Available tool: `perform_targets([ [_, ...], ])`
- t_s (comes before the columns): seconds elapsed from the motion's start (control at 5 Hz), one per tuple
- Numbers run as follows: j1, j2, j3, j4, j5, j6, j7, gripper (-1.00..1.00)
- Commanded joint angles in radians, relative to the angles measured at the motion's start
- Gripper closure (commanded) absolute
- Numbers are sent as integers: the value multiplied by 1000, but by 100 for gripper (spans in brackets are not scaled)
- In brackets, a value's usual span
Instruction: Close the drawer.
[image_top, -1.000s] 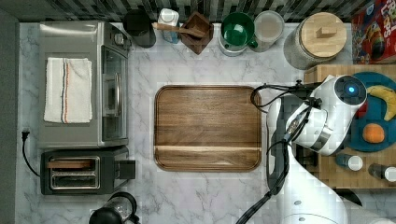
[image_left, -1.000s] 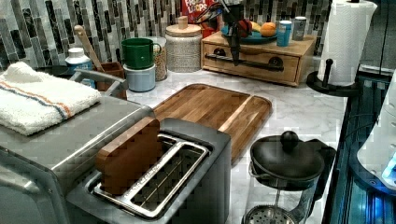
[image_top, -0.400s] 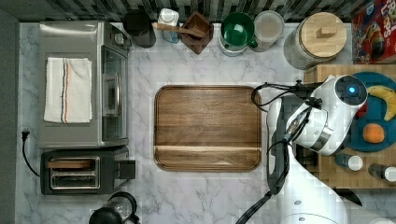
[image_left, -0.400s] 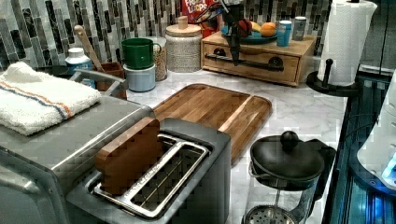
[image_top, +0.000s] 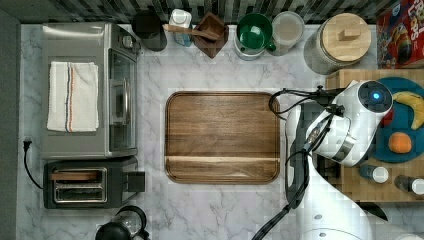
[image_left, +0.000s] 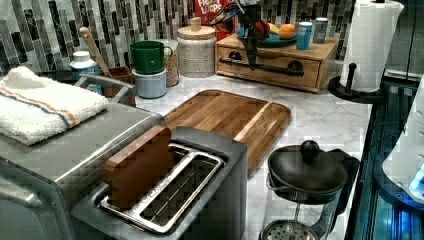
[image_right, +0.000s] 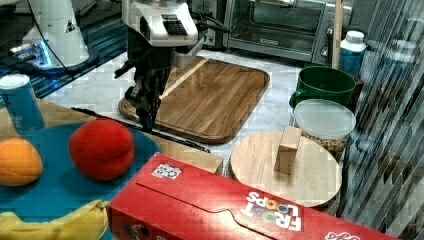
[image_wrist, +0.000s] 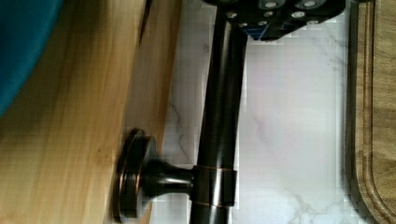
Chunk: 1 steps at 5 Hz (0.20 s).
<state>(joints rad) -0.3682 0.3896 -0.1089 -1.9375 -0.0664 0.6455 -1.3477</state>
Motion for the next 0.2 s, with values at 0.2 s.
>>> perform_targets([
  [0.2,-56,-27,-69,105,-18,26,27,100],
])
